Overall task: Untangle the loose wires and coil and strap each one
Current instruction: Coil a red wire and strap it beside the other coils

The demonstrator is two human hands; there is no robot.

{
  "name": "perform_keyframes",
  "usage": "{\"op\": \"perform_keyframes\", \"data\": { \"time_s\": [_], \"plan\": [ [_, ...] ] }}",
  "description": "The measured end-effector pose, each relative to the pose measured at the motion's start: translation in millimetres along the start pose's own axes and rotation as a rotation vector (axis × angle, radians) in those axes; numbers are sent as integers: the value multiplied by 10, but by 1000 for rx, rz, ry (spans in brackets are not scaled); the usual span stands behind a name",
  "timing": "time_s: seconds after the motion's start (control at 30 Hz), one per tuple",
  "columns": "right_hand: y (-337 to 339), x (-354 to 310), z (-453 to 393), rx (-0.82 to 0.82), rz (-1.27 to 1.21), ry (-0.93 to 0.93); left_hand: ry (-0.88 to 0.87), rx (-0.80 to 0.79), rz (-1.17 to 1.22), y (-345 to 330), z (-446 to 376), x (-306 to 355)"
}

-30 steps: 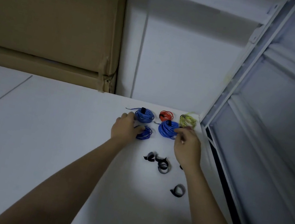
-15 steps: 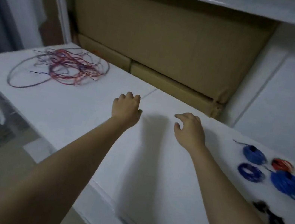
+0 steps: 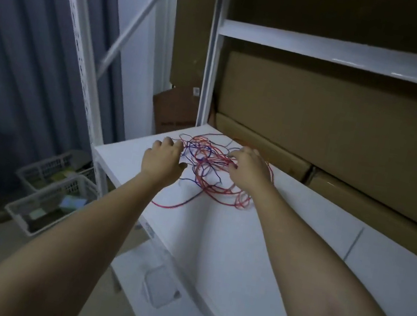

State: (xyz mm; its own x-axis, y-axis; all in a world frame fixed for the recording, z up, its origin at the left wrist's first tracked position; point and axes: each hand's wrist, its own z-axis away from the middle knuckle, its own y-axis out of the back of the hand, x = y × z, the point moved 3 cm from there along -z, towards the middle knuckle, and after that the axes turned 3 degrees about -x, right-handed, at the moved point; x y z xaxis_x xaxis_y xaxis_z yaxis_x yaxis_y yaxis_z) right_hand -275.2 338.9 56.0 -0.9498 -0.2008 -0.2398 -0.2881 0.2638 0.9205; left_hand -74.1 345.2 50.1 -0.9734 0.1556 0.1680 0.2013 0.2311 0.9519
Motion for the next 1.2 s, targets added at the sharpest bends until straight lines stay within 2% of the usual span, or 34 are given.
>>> {"op": "perform_keyframes", "data": {
  "time_s": [0.17, 0.4, 0.57, 0.7, 0.77, 0.83, 0.9, 1.0, 1.07, 1.13, 1.2],
  "plan": [
    [-316, -250, -941, -69, 28, 27, 2, -28, -10, -169, -789, -680],
    [-959, -299, -2280, -158, 28, 55, -30, -62, -24, -554, -2005, -1248],
    [-1513, -335, -2977, -361, 62, 56, -83, -211, 3, -926, -2643, -1460],
    [-1861, -368, -3226, -611, 40, -13, -300, -420, 151, -1243, -2880, -1609],
    [-1975, -390, -3252, -671, 15, -25, -457, -506, 243, -1341, -2929, -1632],
    [-2040, -369, -3219, -649, -49, -61, -564, -528, 330, -1389, -2954, -1615],
    [-2039, -331, -3094, -559, -84, -104, -627, -525, 389, -1417, -2987, -1597],
    [-1882, -389, -2786, -298, -191, -155, -670, -380, 466, -1412, -3014, -1578],
    [-1756, -520, -2558, -186, -270, -120, -630, -268, 522, -1353, -3036, -1556],
    [-1645, -624, -2316, -197, -261, -148, -609, -229, 553, -1294, -3060, -1512],
    [-1541, -691, -2060, -242, -330, -252, -624, -207, 576, -1218, -3071, -1440]
  ]
}}
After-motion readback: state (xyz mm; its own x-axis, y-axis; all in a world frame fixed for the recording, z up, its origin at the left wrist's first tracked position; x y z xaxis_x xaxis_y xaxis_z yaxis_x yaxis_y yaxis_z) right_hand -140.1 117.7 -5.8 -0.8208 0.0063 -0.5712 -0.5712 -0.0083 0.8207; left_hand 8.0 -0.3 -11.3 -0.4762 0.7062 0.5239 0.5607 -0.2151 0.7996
